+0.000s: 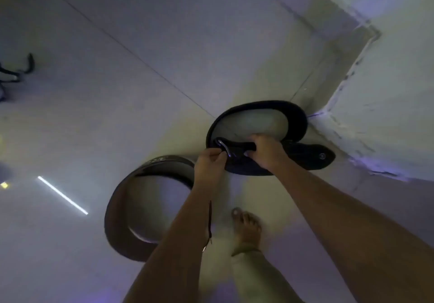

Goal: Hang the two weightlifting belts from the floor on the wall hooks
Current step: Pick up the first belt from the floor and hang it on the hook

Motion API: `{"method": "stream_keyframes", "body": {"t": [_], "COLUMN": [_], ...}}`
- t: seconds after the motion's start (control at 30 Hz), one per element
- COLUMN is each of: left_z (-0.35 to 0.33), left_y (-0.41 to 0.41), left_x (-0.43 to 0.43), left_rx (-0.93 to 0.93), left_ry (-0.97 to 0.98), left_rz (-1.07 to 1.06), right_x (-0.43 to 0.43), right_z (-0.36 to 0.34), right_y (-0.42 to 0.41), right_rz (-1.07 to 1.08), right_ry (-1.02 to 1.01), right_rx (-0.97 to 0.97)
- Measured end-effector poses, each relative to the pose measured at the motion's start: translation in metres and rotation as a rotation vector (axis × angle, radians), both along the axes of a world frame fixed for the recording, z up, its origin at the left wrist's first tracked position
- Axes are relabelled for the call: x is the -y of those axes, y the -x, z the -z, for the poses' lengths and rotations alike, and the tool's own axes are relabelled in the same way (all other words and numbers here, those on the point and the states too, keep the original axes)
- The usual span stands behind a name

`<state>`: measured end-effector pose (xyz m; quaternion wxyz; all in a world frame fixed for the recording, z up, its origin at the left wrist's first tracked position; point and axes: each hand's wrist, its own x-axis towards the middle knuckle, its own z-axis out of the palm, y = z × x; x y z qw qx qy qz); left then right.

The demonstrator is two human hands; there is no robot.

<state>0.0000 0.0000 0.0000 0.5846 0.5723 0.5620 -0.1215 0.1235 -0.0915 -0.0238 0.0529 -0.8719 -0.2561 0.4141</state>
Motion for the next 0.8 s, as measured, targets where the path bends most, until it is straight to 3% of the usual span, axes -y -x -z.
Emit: {"method": "stream_keyframes", "body": {"t": [0.2, 0.37, 0.43, 0.57, 0.8], "left_z": [0.007, -0.057, -0.105, -0.235, -0.465], "left_y": [-0.004, 0.003, -0.003, -0.03, -0.028], "left_x": [0.006, 0.007, 0.005, -0.002, -0.003], "left_rx": [-0.009, 0.012, 0.074, 0.332, 0.655], "left_ry": [0.009, 0.037, 0.059, 0.089, 0.107], "left_rz": [-0.083, 0.018, 0.103, 0.034, 0.138], "right_x": [0.005, 0.009, 0.008, 0.016, 0.048], "right_z": [0.003, -0.084, -0.139, -0.264, -0.509], "right_y": [0.003, -0.004, -0.005, 0.003, 0.036], "right_rz": [-0.079, 0.246, 0.452, 0.728, 0.958], "right_ry": [-0.01, -0.172, -0.277, -0.475, -0.833], "right_rx": [0.125, 0.014, -0.064, -0.1, -0.034]}}
